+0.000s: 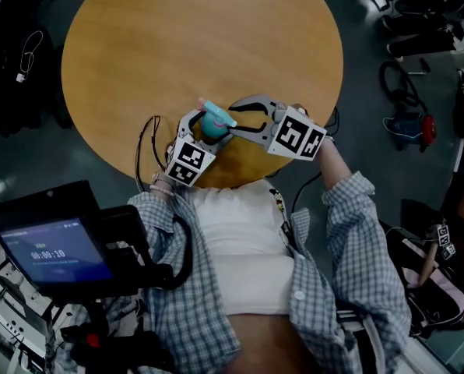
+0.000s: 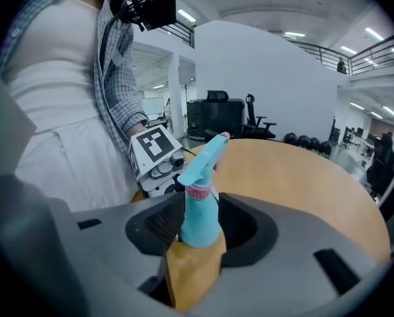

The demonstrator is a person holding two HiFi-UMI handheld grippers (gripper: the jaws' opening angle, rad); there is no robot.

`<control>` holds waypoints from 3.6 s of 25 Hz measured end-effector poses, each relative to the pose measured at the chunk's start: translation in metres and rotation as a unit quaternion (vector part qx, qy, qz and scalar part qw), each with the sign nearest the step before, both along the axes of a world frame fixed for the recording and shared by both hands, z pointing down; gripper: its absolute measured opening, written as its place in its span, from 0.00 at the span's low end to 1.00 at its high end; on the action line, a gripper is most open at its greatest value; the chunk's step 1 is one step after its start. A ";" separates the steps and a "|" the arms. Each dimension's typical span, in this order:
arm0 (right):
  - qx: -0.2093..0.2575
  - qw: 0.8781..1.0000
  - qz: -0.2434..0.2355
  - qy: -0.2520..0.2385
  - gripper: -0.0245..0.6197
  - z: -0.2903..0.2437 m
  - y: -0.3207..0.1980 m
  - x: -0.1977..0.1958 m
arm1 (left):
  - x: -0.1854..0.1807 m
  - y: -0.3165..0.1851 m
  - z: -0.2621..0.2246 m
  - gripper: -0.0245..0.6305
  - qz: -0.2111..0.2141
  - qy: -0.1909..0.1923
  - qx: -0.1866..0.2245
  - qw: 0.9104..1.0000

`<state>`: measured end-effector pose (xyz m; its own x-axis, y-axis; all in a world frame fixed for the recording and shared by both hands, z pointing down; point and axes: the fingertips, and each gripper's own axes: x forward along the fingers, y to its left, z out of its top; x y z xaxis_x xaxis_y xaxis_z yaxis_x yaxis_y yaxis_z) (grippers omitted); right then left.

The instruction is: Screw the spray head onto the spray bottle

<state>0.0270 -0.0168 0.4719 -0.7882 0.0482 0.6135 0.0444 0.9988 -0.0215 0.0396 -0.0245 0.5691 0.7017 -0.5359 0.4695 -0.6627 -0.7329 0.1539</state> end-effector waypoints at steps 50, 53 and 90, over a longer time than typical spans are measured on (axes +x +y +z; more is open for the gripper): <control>-0.136 0.989 -0.052 0.009 0.23 -0.008 0.003 -0.016 | -0.004 0.008 0.008 0.63 0.032 -0.077 0.027 0.996; -0.148 0.986 -0.076 0.022 0.23 -0.005 0.004 -0.019 | -0.003 0.009 0.008 0.63 0.032 -0.075 0.026 0.996; 0.068 0.971 0.227 -0.016 0.30 -0.024 0.013 0.016 | -0.002 0.003 0.005 0.63 0.014 -0.080 0.028 0.996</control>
<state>0.0430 -0.0037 0.4474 -0.7278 -0.3891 0.5648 -0.4034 0.9088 0.1063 0.0378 -0.0217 0.5744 0.6351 -0.5456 0.5468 -0.6541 -0.7564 0.0051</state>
